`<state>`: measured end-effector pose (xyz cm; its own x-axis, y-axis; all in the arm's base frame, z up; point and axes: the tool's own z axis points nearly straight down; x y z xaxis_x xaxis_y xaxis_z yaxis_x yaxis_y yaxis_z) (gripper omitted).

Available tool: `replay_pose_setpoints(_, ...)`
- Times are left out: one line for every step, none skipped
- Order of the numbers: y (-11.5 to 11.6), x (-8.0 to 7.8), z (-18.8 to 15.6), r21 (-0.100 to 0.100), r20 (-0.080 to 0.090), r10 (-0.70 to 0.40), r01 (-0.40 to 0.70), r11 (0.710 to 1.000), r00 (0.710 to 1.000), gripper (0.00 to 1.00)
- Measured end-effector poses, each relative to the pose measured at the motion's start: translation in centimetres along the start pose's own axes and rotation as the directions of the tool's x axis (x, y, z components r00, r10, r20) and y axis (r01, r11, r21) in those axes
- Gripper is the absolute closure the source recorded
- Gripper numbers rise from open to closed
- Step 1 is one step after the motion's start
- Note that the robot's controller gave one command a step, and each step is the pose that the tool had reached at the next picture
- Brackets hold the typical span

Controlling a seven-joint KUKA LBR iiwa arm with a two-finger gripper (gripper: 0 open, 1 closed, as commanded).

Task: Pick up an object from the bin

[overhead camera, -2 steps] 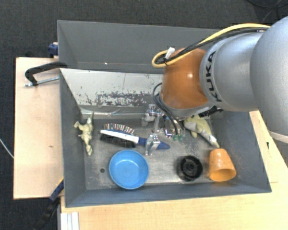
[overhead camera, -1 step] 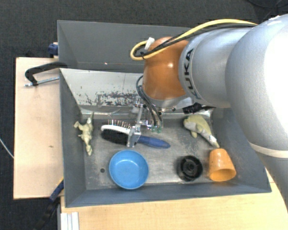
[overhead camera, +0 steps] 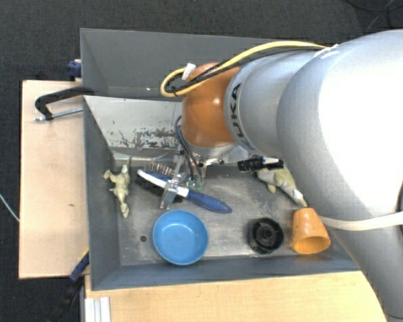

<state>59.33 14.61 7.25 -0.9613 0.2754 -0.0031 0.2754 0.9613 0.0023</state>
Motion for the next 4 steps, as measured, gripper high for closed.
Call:
replay_pose_setpoints(0.0,-0.1,-0.1,0.001,-0.001,-0.002,0.002,1.000,1.000,0.00)
replay_pose_setpoints(0.1,-0.3,-0.5,-0.001,0.006,-0.001,0.001,1.000,1.000,1.00)
replay_pose_setpoints(0.2,-0.4,-1.1,-0.001,0.003,-0.003,0.003,1.000,1.000,1.00)
replay_pose_setpoints(0.3,-0.5,-3.1,-0.001,0.003,-0.005,0.005,1.000,1.000,1.00)
